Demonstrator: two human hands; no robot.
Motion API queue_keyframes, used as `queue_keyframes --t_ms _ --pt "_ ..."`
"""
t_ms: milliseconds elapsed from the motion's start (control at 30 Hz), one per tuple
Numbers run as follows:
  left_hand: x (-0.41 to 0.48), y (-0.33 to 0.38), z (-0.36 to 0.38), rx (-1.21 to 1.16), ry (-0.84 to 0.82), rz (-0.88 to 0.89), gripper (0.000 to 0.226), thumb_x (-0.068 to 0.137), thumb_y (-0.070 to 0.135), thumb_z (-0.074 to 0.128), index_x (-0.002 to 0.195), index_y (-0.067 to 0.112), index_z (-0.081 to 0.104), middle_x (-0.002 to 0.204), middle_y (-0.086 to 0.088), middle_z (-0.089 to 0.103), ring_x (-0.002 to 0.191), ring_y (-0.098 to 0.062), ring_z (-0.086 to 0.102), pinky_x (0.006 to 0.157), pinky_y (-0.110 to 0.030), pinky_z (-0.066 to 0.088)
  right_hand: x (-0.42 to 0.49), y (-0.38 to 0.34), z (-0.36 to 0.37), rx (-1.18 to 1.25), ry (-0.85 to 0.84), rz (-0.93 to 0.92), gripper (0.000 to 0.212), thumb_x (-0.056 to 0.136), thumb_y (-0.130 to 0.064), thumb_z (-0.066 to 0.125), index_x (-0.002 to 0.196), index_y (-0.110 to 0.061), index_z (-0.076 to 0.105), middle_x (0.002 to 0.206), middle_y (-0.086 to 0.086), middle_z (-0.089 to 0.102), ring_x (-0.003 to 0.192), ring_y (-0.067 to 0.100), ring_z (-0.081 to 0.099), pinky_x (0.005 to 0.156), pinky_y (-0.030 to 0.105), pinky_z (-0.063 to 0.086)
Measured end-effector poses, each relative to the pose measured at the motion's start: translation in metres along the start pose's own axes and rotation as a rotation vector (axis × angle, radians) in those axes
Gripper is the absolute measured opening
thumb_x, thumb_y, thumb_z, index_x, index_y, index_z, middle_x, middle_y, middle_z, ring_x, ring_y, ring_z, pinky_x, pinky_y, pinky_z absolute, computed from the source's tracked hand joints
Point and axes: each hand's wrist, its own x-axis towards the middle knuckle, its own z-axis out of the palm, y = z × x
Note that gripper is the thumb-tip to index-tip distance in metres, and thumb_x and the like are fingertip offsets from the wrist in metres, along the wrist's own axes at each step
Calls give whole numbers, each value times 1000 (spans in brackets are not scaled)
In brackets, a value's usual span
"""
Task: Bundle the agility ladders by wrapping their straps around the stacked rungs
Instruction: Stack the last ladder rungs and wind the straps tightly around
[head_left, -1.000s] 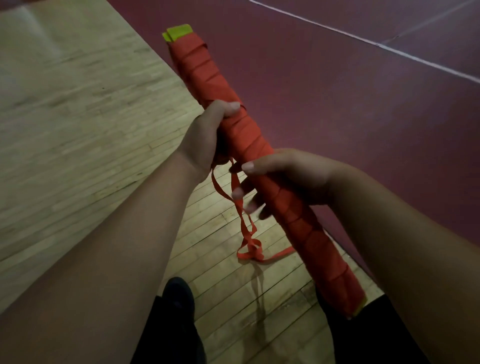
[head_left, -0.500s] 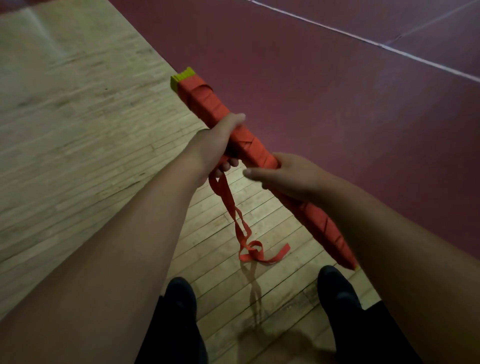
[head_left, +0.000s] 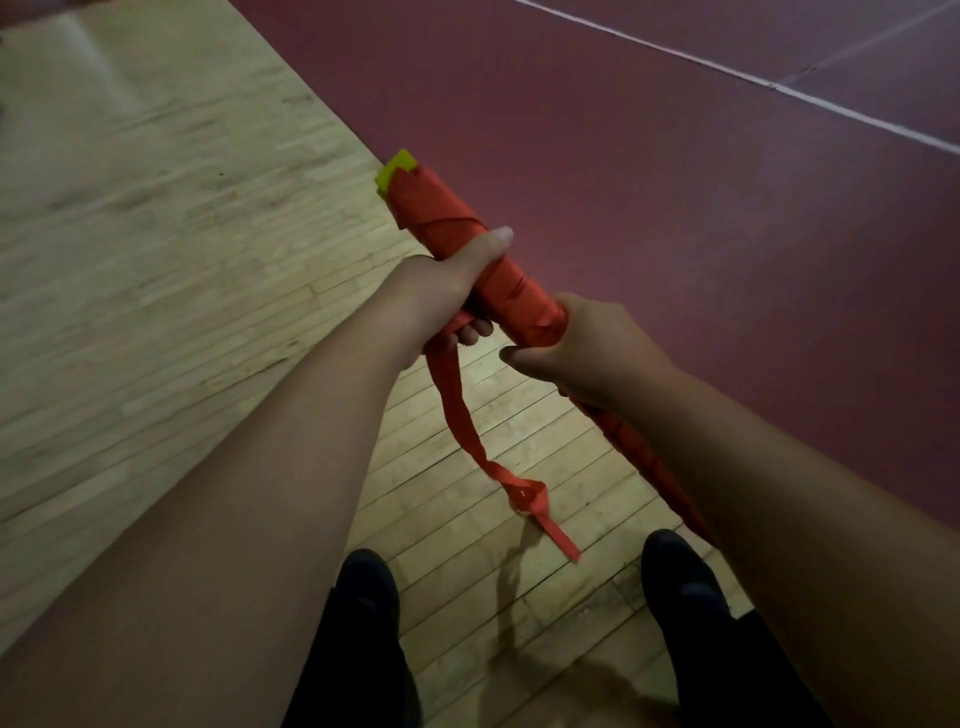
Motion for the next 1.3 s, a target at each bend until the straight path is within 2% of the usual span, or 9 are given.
queue_keyframes --t_ms 233,333,500,633,733,833,967,1100,1300 --pt "-2 9 -15 -228 -56 272 60 93 77 63 64 25 55 57 0 51 51 -17 46 55 -30 40 -6 -2 -42 641 -515 -64 54 95 -50 72 137 -18 59 114 9 80 100 31 79 87 47 63" --pt "-4 13 -14 -270 -101 291 62 94 79 59 61 27 53 60 1 49 53 -17 45 53 -30 38 -14 -9 -42 854 -716 -30 44 98 -32 67 134 -9 58 103 18 74 85 34 74 80 48 62" --pt "-1 11 -12 104 46 114 89 82 96 53 88 11 78 63 0 73 53 -15 59 61 -31 51 -4 -9 -14 300 -216 75 36 92 -32 81 118 -18 60 91 6 74 71 20 75 65 34 61" --pt "-4 1 1 62 -1 17 69 84 83 66 89 16 80 67 3 75 56 -11 61 65 -31 52 -1 -2 2 34 -20 76 52 87 -43 86 125 -31 53 99 -1 64 82 15 67 70 32 56" --pt "-2 4 -4 -70 17 76 54 83 71 75 82 17 75 63 1 65 53 -11 54 60 -32 47 2 -1 -17 116 -165 4 52 86 -57 82 121 -27 59 97 3 72 83 19 73 76 36 61" --pt "-5 10 -12 -245 -48 218 53 80 67 78 77 16 66 65 -7 56 56 -19 50 60 -33 42 -6 -5 -39 519 -304 -35 48 91 -62 72 118 -22 71 100 6 81 89 22 79 82 41 62" --pt "-17 21 -9 -494 -223 384 40 98 58 64 86 21 70 81 -5 65 78 -26 65 77 -40 53 -13 -10 -41 1008 -663 -79 53 94 -50 58 127 -9 68 119 21 75 106 42 75 83 48 63" --pt "-19 22 -9 -502 -273 429 41 90 65 64 84 25 71 81 -3 63 77 -23 62 78 -39 48 -15 -14 -29 1147 -1008 -142 57 95 -48 51 127 -2 61 116 26 71 100 44 72 92 52 58" --pt "-3 7 -26 77 -13 291 85 77 94 62 77 9 67 63 -11 60 53 -23 50 55 -33 41 -10 -14 -18 649 -440 35 37 95 -33 78 115 -7 61 89 12 71 76 30 72 80 50 64"
